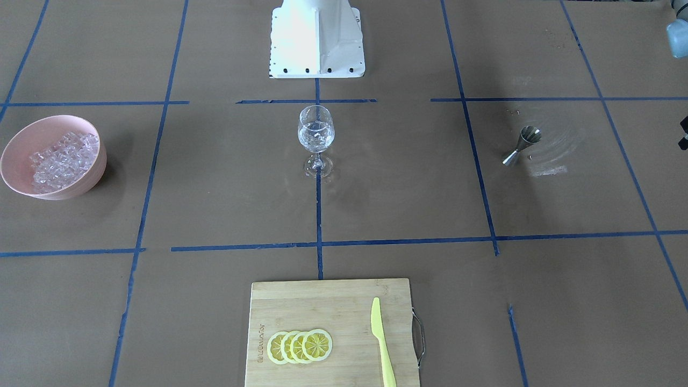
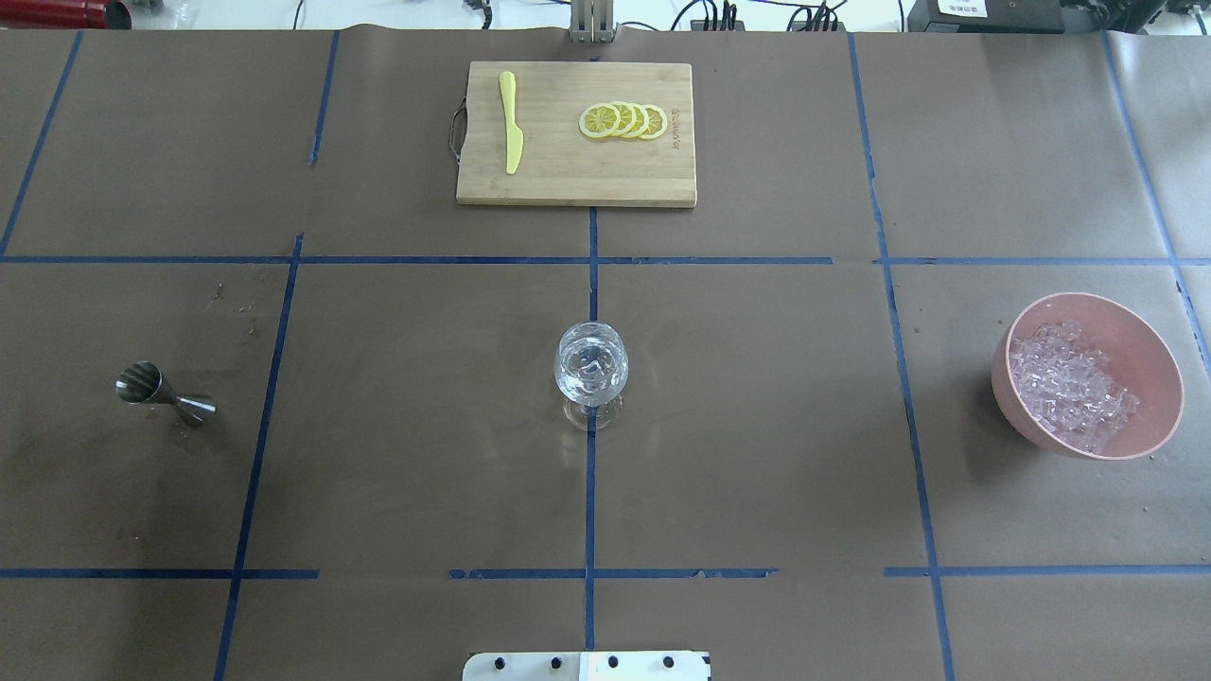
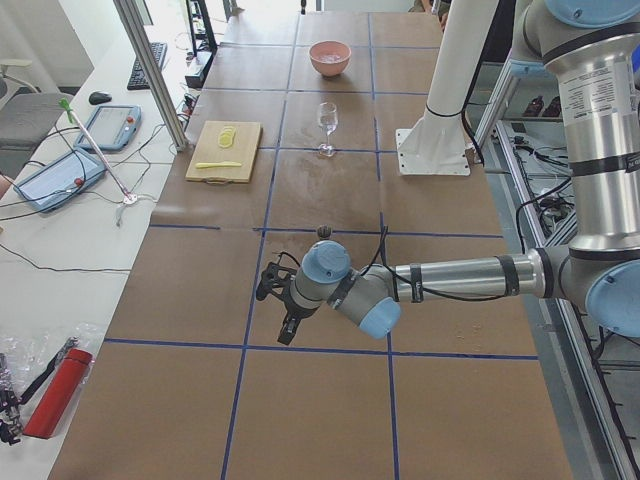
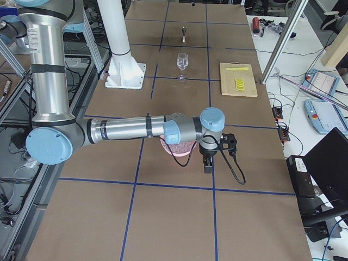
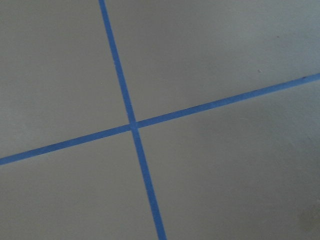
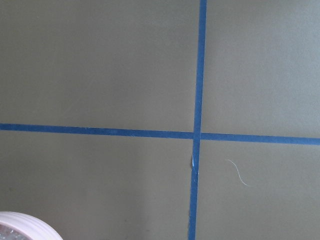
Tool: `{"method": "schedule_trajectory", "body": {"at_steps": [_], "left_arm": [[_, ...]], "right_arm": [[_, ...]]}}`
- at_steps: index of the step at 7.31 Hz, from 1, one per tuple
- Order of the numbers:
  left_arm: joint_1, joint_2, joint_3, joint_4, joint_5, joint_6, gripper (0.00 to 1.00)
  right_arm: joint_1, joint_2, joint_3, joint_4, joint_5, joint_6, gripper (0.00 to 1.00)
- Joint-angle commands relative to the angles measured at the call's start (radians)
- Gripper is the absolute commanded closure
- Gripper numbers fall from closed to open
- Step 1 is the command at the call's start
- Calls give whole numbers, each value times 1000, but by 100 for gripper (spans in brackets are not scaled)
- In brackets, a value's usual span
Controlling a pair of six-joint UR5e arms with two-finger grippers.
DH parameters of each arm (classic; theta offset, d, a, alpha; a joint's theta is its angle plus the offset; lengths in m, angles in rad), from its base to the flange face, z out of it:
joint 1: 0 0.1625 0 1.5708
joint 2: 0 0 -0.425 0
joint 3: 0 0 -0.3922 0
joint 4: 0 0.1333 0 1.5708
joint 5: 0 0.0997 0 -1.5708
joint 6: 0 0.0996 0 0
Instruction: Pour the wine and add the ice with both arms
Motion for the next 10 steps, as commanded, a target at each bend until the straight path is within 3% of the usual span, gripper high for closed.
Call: {"method": "schedule_trajectory", "body": {"at_steps": [1,2,4,6,9,10], "left_arm": [[-85,-152,-16,412,-10,146,0],[-88,-148,-38,459,-51,153,0],[-87,-103,-42,385,-56,150,0],[-83,-91,-37,358,-146,148,0],[-82,-91,-36,319,-151,147,0],[-85,-90,-36,292,-148,151,0]], "right_arm": [[4,-4,-23,-2,11,-38,0],[4,4,-25,-3,28,-38,0],[1,54,-17,-78,31,-38,0],[3,55,-12,-81,31,-36,0],[1,48,-23,-74,40,-32,0],[1,45,-26,-74,88,-35,0]]}}
